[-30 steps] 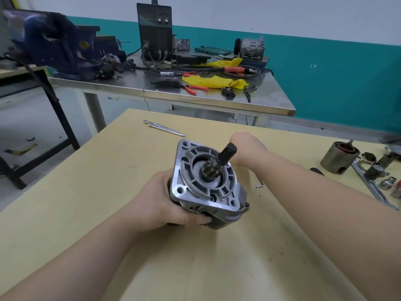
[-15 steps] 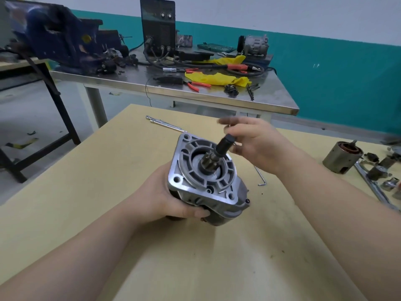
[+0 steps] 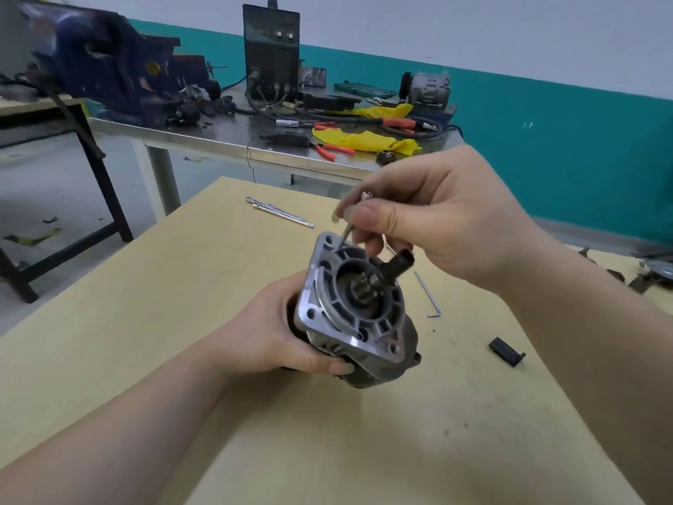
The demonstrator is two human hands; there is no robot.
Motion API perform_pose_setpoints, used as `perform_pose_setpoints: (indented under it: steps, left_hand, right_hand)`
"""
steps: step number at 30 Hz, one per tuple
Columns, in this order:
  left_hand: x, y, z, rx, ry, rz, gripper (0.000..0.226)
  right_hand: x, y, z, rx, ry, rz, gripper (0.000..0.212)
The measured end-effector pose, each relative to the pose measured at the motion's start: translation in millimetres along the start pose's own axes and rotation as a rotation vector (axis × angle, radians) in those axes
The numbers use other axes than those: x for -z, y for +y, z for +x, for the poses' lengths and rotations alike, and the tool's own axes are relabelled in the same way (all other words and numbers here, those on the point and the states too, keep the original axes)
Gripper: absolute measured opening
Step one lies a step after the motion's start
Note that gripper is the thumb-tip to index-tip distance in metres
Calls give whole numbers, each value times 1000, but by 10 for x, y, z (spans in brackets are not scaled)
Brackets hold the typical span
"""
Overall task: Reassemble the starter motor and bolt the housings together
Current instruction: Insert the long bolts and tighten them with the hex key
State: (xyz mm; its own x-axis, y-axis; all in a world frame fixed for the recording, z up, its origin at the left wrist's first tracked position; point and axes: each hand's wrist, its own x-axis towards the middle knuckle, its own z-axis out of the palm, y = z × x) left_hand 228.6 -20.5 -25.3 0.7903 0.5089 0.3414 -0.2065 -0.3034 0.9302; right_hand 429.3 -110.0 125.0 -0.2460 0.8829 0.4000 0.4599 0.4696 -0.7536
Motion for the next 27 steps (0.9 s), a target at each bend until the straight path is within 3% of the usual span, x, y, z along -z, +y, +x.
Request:
perform_pose_setpoints:
  steps: [8,11,18,21,25,27]
  left_hand:
    - [-27,16,8,-26,-9,-40,68]
    - [-19,24,12,-15,12,-38,68]
    - [-71,84,-6,-5,52,-7,67]
    - [-91,90,-11,4,86,12,66]
    - [-103,67,-7,30,151,60,63]
    - [-120,57,-15,42,172,81,64]
  right_hand:
    - [44,-29,105,-108,-208,-58,13]
    - [80,-101,172,-137,-256,-200,15]
    - [-2,-241,138,-105,-244,-476,21]
    - [-58,-304,66,-166,-189,-484,26]
    - [-180,-374,-96,-104,-177,-1138,55]
    - [-287,-365,-187,-75,-134,-1289,55]
